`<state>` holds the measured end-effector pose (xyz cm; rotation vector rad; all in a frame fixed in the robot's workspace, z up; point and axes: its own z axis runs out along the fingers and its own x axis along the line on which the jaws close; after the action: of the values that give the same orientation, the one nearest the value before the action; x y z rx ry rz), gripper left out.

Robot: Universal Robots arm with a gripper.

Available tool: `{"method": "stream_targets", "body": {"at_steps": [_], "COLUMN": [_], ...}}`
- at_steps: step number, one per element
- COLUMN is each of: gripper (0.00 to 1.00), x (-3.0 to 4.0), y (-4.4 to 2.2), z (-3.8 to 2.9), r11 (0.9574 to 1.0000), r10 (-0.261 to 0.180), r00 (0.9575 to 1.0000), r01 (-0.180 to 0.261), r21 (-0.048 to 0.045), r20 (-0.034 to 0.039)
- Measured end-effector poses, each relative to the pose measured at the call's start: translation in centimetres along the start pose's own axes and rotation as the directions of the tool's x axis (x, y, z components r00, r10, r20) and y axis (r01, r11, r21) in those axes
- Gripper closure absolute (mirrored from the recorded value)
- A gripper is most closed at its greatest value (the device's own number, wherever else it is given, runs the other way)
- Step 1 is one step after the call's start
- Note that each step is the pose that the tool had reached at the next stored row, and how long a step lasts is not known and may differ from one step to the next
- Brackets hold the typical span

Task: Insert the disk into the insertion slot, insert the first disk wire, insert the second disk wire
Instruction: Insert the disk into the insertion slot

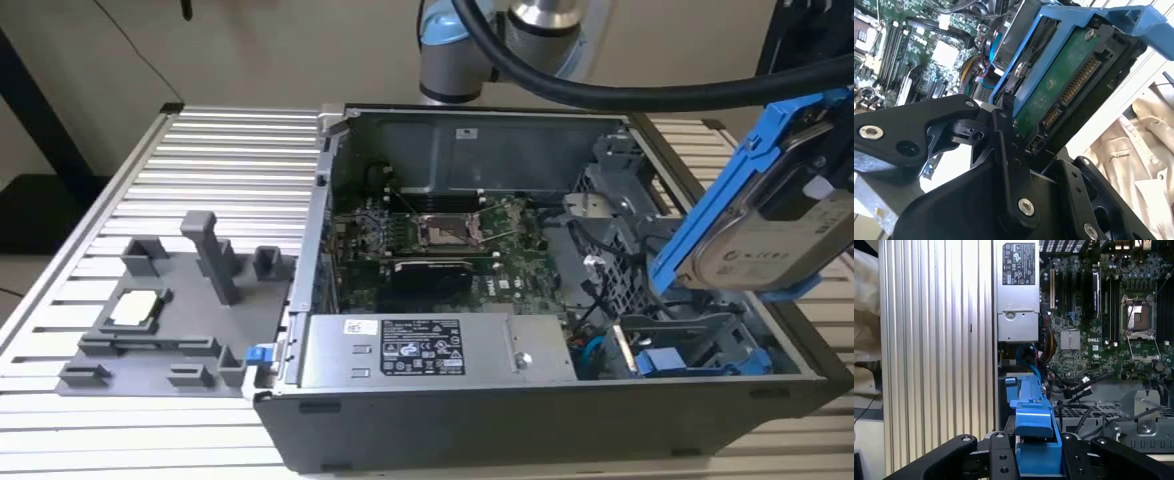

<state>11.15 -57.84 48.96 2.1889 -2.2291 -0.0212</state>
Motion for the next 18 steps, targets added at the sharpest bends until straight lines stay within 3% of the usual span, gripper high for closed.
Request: {"method": "stream_targets", "body": {"at_steps": [18], "gripper": [0.67], "x": [-0.18], "y": [-0.02], "z": [1.23], "r11": [1.0], "r10": [0.0], "r00": [1.0], "r01": [0.0], "r21": [0.0026], "r20": [0.0]}}
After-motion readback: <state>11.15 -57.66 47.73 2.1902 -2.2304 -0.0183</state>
